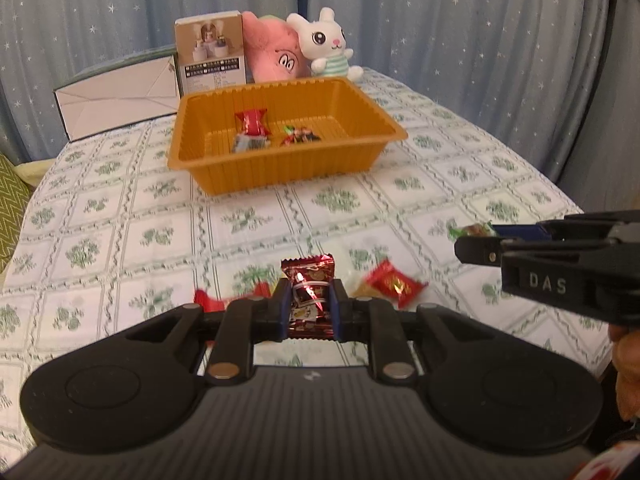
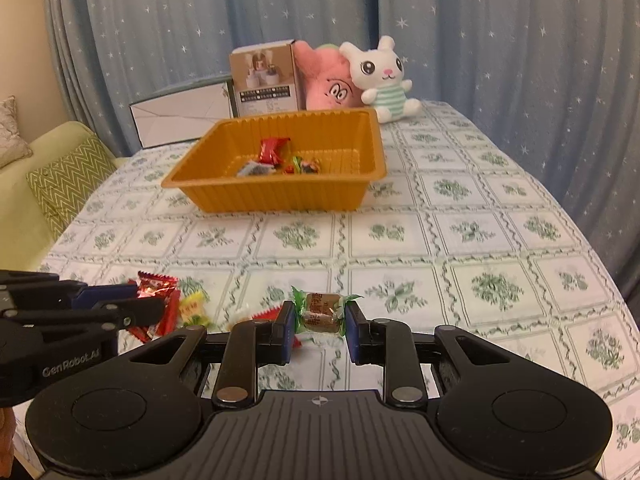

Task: Organize snacks
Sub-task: 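Carry the red-and-gold candy to the tray while the right gripper carries a green-ended candy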

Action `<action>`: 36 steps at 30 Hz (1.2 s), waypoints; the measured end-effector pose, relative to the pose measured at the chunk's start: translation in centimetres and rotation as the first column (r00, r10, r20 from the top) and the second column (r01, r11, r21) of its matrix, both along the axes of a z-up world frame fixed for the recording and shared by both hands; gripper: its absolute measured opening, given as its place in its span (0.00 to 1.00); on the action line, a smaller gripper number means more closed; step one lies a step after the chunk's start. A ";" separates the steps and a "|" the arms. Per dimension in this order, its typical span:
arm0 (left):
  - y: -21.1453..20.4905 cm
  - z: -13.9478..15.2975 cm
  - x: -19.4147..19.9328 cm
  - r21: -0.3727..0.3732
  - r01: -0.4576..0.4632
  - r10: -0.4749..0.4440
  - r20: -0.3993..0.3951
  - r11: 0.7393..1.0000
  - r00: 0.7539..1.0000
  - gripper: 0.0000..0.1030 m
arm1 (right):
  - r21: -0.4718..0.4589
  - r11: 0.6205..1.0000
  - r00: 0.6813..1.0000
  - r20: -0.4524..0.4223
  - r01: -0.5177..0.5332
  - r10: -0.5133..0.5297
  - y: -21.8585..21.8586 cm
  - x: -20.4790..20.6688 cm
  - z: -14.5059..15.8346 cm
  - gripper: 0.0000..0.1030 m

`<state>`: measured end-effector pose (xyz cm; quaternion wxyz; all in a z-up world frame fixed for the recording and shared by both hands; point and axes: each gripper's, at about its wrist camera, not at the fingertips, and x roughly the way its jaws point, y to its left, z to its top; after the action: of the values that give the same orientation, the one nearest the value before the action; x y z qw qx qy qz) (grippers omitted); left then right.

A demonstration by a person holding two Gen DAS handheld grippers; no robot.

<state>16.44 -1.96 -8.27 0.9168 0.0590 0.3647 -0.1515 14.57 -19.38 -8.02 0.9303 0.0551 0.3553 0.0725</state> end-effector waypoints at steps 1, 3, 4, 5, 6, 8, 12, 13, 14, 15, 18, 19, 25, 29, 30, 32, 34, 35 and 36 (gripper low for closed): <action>0.0 0.2 0.3 -0.004 -0.001 0.001 0.002 1.000 1.000 0.17 | 0.001 1.000 1.000 0.004 -0.002 0.002 0.1 0.2 0.2 0.25; 0.1 0.8 0.9 -0.015 -0.006 0.006 0.006 1.000 1.000 0.17 | 0.001 1.000 1.000 0.013 -0.009 0.009 0.2 0.6 0.8 0.25; 0.1 1.0 1.1 -0.019 -0.007 0.008 0.008 1.000 1.000 0.17 | 0.002 1.000 1.000 0.017 -0.013 0.013 0.2 0.8 1.1 0.25; 0.1 1.3 1.4 -0.022 -0.008 0.008 0.012 1.000 1.000 0.17 | 0.002 1.000 1.000 0.021 -0.016 0.016 0.3 1.1 1.3 0.25; 0.1 1.5 1.7 -0.022 -0.009 0.009 0.016 1.000 1.000 0.17 | 0.003 1.000 1.000 0.024 -0.018 0.018 0.3 1.4 1.5 0.25; 0.1 1.9 2.4 -0.024 -0.010 0.010 0.021 1.000 1.000 0.17 | 0.012 1.000 0.999 0.030 -0.021 0.020 0.3 2.1 2.0 0.25; 0.0 2.7 4.3 -0.038 -0.009 0.011 0.038 0.999 0.999 0.17 | 0.023 0.999 0.999 0.044 -0.030 0.029 0.1 3.9 2.9 0.25; 0.0 2.9 4.9 -0.042 -0.010 0.012 0.041 0.999 0.999 0.17 | 0.026 0.999 0.998 0.048 -0.033 0.032 0.1 4.4 3.1 0.25; 0.0 3.0 5.4 -0.044 -0.011 0.013 0.045 0.999 0.999 0.17 | 0.028 0.999 0.998 0.052 -0.036 0.034 0.0 5.0 3.3 0.25; 0.0 3.2 6.1 -0.043 -0.011 0.013 0.051 0.999 0.999 0.17 | 0.029 0.999 0.998 0.057 -0.038 0.036 -0.1 5.6 3.5 0.25; -0.2 3.5 8.3 -0.040 -0.010 0.013 0.064 0.999 0.998 0.17 | 0.034 0.999 0.997 0.065 -0.039 0.037 -0.4 7.6 3.9 0.25; -0.3 3.6 9.0 -0.040 -0.010 0.013 0.067 0.999 0.998 0.17 | 0.034 0.999 0.997 0.069 -0.041 0.038 -0.5 8.2 4.1 0.25; -0.5 4.0 13.9 -0.041 -0.017 0.020 0.087 0.999 0.996 0.17 | 0.030 0.998 0.996 0.082 -0.048 0.045 -0.7 12.8 4.5 0.25; -0.4 3.9 16.8 -0.056 -0.021 0.026 0.083 0.998 0.996 0.17 | 0.043 0.998 0.997 0.065 -0.044 0.041 -1.1 16.0 3.8 0.25; -0.4 3.8 17.4 -0.060 -0.019 0.024 0.081 0.998 0.996 0.17 | 0.047 0.998 0.997 0.061 -0.041 0.038 -1.3 16.7 3.6 0.25; -0.5 3.6 18.5 -0.064 -0.017 0.022 0.076 0.998 0.997 0.17 | 0.049 0.998 0.998 0.052 -0.033 0.031 -1.4 18.0 3.3 0.25; -0.5 3.4 19.5 -0.066 -0.014 0.019 0.072 0.998 0.997 0.17 | 0.054 0.998 0.999 0.041 -0.029 0.027 -1.5 19.2 2.8 0.25; -0.6 3.2 20.1 -0.065 -0.014 0.018 0.069 0.998 0.997 0.17 | 0.055 0.998 0.999 0.037 -0.028 0.026 -1.6 19.7 2.6 0.25; -0.7 3.1 20.5 -0.064 -0.013 0.018 0.068 0.998 0.998 0.17 | 0.055 0.998 0.999 0.034 -0.025 0.023 -1.7 20.2 2.4 0.25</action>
<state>36.98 -2.64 -5.21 0.9313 0.0323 0.3286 -0.1536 34.73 -21.04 -5.63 0.9332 0.0752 0.3383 0.0945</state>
